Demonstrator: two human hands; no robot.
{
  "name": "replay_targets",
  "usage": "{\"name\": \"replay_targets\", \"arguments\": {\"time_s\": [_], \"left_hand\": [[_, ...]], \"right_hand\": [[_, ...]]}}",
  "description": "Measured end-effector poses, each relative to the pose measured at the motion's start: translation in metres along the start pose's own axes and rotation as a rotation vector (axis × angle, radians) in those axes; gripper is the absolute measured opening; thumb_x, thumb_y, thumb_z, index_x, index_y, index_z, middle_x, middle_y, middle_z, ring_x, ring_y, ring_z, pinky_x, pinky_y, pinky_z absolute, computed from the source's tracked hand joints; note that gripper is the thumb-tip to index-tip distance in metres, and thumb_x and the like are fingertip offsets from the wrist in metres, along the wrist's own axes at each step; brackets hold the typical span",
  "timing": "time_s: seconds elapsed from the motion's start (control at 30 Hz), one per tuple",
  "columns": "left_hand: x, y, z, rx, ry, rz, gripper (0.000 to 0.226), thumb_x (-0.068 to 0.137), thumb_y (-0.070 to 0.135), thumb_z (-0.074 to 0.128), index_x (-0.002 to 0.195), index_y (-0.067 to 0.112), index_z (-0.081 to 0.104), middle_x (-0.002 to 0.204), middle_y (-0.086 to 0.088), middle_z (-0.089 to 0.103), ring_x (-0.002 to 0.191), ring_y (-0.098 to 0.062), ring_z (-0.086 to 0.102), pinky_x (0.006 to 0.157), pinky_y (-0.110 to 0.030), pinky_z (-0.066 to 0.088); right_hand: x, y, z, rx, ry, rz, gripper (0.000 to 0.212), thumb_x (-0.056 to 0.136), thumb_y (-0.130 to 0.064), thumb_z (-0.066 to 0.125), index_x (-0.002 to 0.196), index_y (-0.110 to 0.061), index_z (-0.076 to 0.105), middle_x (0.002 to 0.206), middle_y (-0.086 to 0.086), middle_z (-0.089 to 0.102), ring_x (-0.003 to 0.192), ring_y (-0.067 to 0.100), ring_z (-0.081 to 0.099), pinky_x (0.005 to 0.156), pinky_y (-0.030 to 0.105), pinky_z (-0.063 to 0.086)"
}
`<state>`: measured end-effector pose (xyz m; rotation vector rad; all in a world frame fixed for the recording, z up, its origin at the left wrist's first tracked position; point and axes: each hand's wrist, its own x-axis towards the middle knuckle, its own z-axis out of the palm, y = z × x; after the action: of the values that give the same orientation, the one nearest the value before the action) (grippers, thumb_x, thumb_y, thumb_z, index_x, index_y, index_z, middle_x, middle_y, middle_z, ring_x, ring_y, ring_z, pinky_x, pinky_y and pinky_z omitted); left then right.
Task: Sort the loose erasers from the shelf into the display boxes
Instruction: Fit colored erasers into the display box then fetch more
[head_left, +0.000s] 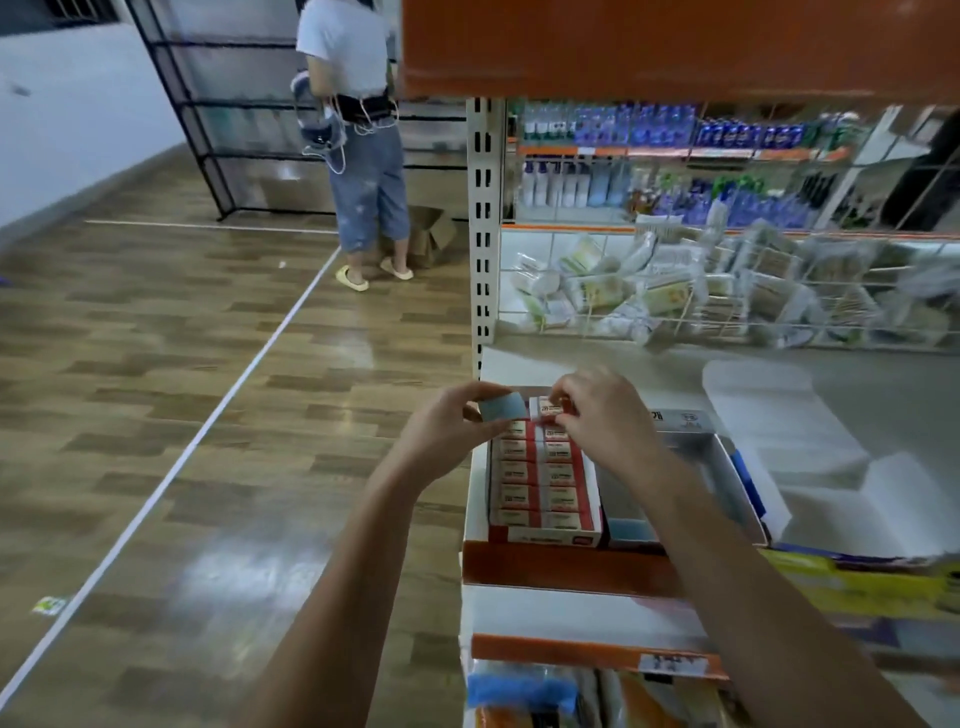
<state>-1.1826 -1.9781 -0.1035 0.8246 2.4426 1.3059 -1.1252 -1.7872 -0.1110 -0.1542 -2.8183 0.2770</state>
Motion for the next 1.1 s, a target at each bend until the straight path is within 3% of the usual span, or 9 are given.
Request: {"name": "replay_targets", "arguments": {"time_s": [0.27,0.37,0.47,0.67,0.87,0.97,1.1], "left_hand": [[-0.002,0.004,0.001,0.034,-0.043,0.020,0.038,0.084,0.022,0.067,0.120,0.032,0.059,0.094,0.028,0.056,0.085,0.004,0.057,0.072,-0.018,0.050],[-0.003,0.010,0.004,0.049,-0.050,0.053,0.037,0.084,0.022,0.067,0.119,0.032,0.059,0.096,0.025,0.057,0.085,0.008,0.055,0.065,-0.012,0.046],[-0.002,0.020,0.010,0.067,-0.060,0.086,0.038,0.084,0.025,0.067,0.120,0.032,0.058,0.107,0.013,0.055,0.089,0.001,0.055,0.061,-0.012,0.044],[-0.001,0.052,0.047,0.225,-0.154,0.243,0.040,0.084,0.028,0.067,0.121,0.034,0.055,0.112,0.011,0.050,0.099,-0.006,0.047,0.083,-0.020,0.045],[0.002,0.071,0.093,0.573,-0.343,0.375,0.041,0.086,0.052,0.055,0.122,0.032,0.054,0.127,0.003,0.052,0.117,-0.019,0.041,0.094,-0.036,0.032],[0.005,0.074,0.108,0.678,-0.369,0.393,0.035,0.088,0.045,0.053,0.119,0.029,0.056,0.126,0.000,0.055,0.119,-0.022,0.041,0.102,-0.043,0.030],[0.009,0.075,0.117,0.730,-0.390,0.406,0.033,0.091,0.040,0.050,0.120,0.026,0.057,0.122,-0.002,0.057,0.119,-0.023,0.043,0.103,-0.042,0.028]], "right_hand": [[-0.005,0.003,0.006,0.022,0.013,0.087,0.017,0.087,-0.019,0.060,0.103,-0.017,0.063,0.106,-0.003,0.055,0.102,0.014,0.046,0.085,0.021,0.033],[-0.005,0.001,0.002,0.065,-0.011,0.090,0.016,0.088,-0.019,0.059,0.104,-0.015,0.063,0.107,-0.003,0.053,0.103,0.013,0.046,0.083,0.019,0.033],[-0.013,0.006,-0.012,0.142,0.016,0.139,0.015,0.089,-0.021,0.057,0.103,-0.017,0.063,0.106,-0.005,0.054,0.101,0.010,0.045,0.081,0.019,0.031],[-0.048,0.042,-0.051,0.108,0.098,0.290,0.019,0.089,-0.022,0.057,0.106,-0.016,0.062,0.097,-0.004,0.059,0.092,0.012,0.049,0.076,0.023,0.037],[-0.087,0.073,-0.070,0.100,0.110,0.531,0.024,0.089,-0.025,0.057,0.111,-0.014,0.057,0.090,-0.001,0.060,0.094,0.020,0.052,0.077,0.034,0.043],[-0.099,0.078,-0.072,0.118,0.121,0.582,0.031,0.089,-0.030,0.058,0.114,-0.014,0.051,0.095,0.001,0.060,0.095,0.022,0.053,0.077,0.034,0.043],[-0.109,0.083,-0.071,0.133,0.161,0.616,0.037,0.088,-0.026,0.059,0.119,-0.013,0.043,0.104,0.000,0.053,0.090,0.021,0.054,0.071,0.030,0.040]]}}
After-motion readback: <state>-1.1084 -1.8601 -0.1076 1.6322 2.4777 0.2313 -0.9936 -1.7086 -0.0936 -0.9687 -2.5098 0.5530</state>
